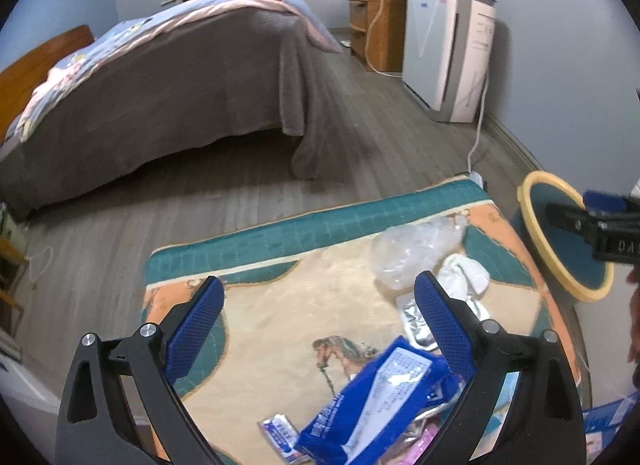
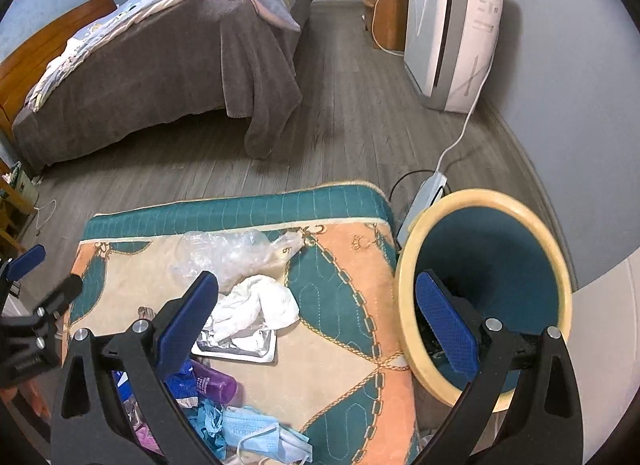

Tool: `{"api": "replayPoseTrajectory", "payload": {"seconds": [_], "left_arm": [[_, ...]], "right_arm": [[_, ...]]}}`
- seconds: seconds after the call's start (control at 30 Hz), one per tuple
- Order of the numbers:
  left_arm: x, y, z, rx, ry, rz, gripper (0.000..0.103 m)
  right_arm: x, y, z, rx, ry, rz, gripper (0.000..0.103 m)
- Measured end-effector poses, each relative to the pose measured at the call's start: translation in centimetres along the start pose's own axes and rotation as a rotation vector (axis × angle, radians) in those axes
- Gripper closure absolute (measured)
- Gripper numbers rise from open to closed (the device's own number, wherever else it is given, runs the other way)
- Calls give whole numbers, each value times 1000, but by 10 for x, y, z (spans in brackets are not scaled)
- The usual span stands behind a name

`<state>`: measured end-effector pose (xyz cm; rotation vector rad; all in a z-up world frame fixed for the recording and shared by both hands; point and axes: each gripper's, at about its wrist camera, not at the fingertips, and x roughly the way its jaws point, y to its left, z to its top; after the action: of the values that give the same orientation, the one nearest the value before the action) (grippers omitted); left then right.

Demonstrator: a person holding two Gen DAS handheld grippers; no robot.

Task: Collect trash
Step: 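Grasp the clear plastic bag with left tool while right tool grasps the white tissue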

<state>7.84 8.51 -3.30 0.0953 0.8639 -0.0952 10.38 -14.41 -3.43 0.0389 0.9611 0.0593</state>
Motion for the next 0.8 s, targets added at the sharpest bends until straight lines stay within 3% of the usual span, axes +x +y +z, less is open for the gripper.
{"api": "replayPoseTrajectory", "payload": {"seconds": [0.2, 0.33, 0.53, 0.8], "left_arm": [[13, 10, 1, 16, 13, 10, 8], [32, 12, 1, 15, 52, 11, 8], [50, 13, 5, 27, 76, 4, 8], [62, 14, 8, 42, 83, 0, 8]], "right_arm": [[13, -12, 1, 15, 5, 18, 6], [34, -15, -2, 58, 61, 40, 6], [56, 13, -4, -63, 104, 52, 6], [93, 31, -8, -98, 195, 62, 6]]}}
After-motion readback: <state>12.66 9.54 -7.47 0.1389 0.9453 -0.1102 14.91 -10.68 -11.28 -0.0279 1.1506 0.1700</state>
